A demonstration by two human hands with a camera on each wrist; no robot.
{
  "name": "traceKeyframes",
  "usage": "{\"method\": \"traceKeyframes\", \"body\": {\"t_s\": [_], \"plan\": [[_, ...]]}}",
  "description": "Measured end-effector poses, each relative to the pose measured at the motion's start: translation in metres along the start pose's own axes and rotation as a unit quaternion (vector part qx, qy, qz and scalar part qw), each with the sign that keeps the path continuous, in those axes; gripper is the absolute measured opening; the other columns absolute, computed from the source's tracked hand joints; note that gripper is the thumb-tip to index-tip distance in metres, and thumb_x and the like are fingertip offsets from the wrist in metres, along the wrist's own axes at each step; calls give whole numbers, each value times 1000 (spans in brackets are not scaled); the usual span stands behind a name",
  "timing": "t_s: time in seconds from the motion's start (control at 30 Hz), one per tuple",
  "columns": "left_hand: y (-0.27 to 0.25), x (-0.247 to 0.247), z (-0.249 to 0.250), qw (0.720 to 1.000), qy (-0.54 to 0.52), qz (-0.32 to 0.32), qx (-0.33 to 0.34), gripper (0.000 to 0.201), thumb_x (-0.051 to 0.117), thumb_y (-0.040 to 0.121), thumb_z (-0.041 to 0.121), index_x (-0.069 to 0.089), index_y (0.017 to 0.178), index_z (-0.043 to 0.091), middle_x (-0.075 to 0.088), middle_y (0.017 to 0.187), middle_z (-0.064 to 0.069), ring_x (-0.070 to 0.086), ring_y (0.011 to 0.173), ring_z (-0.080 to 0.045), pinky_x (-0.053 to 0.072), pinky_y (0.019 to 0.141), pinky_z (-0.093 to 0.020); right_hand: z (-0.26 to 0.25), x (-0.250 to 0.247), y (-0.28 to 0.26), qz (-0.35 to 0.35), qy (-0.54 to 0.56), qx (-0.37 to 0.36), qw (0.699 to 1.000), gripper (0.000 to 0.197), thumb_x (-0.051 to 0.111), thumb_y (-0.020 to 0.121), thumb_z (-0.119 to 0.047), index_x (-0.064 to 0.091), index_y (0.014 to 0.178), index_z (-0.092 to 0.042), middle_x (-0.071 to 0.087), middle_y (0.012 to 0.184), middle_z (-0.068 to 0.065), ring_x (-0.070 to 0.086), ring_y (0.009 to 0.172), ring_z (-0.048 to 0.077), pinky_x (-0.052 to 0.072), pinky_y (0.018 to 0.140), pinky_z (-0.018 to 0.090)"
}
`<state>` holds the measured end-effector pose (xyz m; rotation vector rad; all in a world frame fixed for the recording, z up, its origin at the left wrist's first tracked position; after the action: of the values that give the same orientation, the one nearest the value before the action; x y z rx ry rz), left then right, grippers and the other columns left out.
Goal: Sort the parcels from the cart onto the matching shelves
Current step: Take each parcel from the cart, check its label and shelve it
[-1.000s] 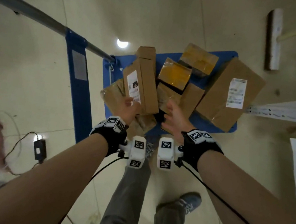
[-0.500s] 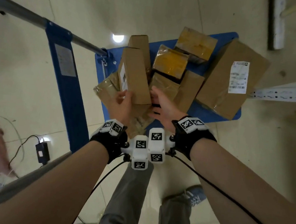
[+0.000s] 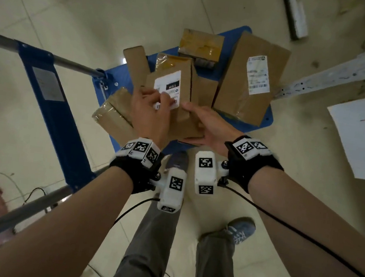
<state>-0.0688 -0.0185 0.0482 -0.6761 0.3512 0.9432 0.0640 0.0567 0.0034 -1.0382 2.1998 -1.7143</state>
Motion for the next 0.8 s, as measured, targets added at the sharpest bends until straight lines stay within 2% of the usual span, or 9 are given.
{"method": "traceKeyframes", "body": {"t_s": [0.1,0.17,0.23,0.33,0.43,0.53,0.63,0.73,0.8], "plan": [[-18,23,10,997,5,-61,44,22,58,93,30,76,82,25,50,108,8,55,101,-2,46,97,-26,12,-38,-26,38,-17,-22,999,65,74,84,-45,50,139,-19,61,132,9,61,117,26,59,79,36],[-33,35,14,994,23,-83,70,21,61,94,27,77,96,14,46,110,6,50,99,4,42,95,-16,25,-63,-47,59,-23,-39,997,51,66,90,-42,55,133,-17,61,130,7,59,117,25,51,88,38],[-48,45,11,990,59,-102,75,25,63,93,30,70,113,16,43,116,6,50,109,-7,41,100,-22,47,-91,-70,63,11,-49,997,41,57,97,-37,58,133,-17,61,125,8,56,109,22,47,90,36],[-73,74,-7,978,43,-205,-16,51,65,87,39,54,134,23,54,131,2,56,116,-14,46,104,-37,86,-132,-100,71,86,-63,992,37,54,95,-35,62,130,-24,63,129,6,53,108,18,43,93,35],[-111,107,-20,940,-31,-304,-149,69,68,88,41,39,147,18,59,133,-2,63,112,-17,50,102,-44,128,-166,-120,81,173,-73,979,40,55,86,-30,67,124,-27,69,127,-2,54,111,20,44,88,34],[-143,138,-25,913,-16,-365,-179,78,69,85,49,36,150,21,59,135,-2,65,111,-17,53,97,-42,168,-190,-138,80,230,-69,967,63,59,74,-24,59,136,-15,66,135,6,54,122,28,40,93,38],[-176,166,-18,897,25,-418,-146,72,70,85,50,41,147,26,63,131,3,66,108,-11,52,75,-21,206,-209,-154,99,275,-68,954,81,56,63,-9,46,143,-2,63,137,16,52,133,39,35,115,51],[-205,180,0,881,42,-460,-102,57,73,85,42,51,136,28,69,119,6,70,98,-8,55,73,-20,240,-222,-163,122,299,-67,944,80,50,62,3,50,141,-11,64,136,16,53,132,40,30,118,60],[-223,188,5,862,42,-497,-87,55,78,82,35,54,132,29,69,119,4,70,99,-8,58,76,-22,260,-232,-172,142,293,-67,943,76,45,67,9,57,136,-19,68,130,11,56,129,35,43,109,55]]}}
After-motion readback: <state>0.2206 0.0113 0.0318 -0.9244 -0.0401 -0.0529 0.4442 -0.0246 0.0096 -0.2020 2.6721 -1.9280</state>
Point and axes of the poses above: each hand's wrist, its own y-axis towards the middle knuckle, its own x-axis out of the palm, z = x × y, the point moved 5 cm from there along y, towards the middle knuckle
